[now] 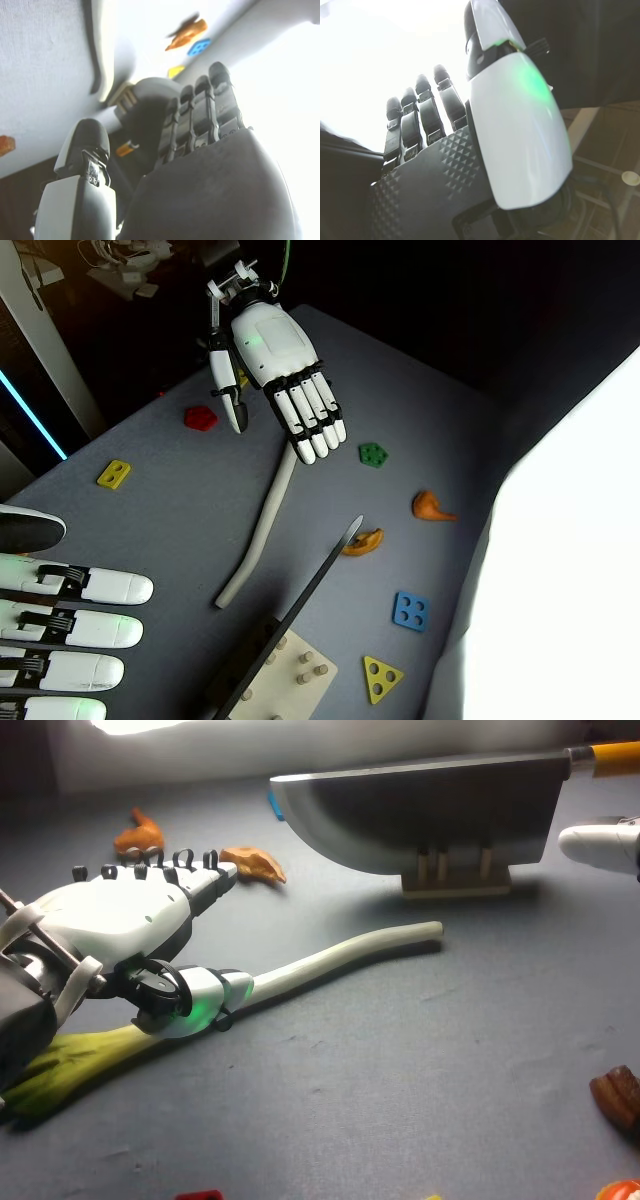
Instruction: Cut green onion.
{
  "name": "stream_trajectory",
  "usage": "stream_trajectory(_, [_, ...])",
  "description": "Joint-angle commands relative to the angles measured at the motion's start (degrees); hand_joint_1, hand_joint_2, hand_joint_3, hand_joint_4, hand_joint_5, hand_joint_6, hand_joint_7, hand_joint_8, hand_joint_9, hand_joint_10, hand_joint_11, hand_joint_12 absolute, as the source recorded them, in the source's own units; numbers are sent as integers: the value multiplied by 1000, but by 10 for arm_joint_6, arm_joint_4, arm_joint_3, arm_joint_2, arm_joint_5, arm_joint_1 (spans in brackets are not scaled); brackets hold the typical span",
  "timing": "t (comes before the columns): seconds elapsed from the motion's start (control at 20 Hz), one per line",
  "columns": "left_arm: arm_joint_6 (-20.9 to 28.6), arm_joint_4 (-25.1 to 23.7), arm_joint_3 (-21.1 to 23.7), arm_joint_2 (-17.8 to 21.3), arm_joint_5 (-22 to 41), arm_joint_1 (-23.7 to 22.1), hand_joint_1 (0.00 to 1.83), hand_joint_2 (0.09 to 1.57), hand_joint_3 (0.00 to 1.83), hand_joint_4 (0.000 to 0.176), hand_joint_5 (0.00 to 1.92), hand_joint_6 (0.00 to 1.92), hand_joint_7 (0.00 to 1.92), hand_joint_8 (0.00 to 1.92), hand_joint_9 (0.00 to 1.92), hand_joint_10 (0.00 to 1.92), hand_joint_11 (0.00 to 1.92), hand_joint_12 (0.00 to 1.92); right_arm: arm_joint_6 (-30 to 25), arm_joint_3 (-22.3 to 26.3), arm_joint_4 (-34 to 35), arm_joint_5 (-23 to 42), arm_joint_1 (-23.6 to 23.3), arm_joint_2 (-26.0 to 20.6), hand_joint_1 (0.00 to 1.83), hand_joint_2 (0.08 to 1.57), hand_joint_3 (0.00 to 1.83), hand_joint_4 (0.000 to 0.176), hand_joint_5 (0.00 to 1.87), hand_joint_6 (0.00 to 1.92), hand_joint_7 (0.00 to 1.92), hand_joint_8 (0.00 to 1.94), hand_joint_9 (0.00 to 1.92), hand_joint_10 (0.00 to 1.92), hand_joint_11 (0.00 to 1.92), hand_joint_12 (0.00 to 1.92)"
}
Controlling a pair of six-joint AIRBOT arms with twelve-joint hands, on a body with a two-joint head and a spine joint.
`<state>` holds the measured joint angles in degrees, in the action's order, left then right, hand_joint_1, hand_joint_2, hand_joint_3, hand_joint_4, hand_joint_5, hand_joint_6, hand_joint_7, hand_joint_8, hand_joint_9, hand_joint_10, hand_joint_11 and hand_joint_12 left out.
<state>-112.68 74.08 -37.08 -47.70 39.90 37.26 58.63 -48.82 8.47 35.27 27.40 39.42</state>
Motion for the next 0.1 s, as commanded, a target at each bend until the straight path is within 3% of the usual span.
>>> stream_trajectory(0.0, [-1, -31, 0, 0, 32, -3, 479, 1331, 0, 0, 34, 10, 56, 6, 20, 3, 0, 153, -1, 1, 3, 77, -6, -3, 385, 1179, 3, 0, 109, 1, 106, 2, 61, 6, 0, 188])
stream_trajectory(0.05, [0, -31, -1, 1, 32, -2, 500, 1323, 0, 0, 38, 8, 63, 5, 33, 6, 0, 203, -1, 1, 3, 81, -6, -3, 411, 1166, 0, 0, 136, 10, 142, 10, 84, 13, 0, 285])
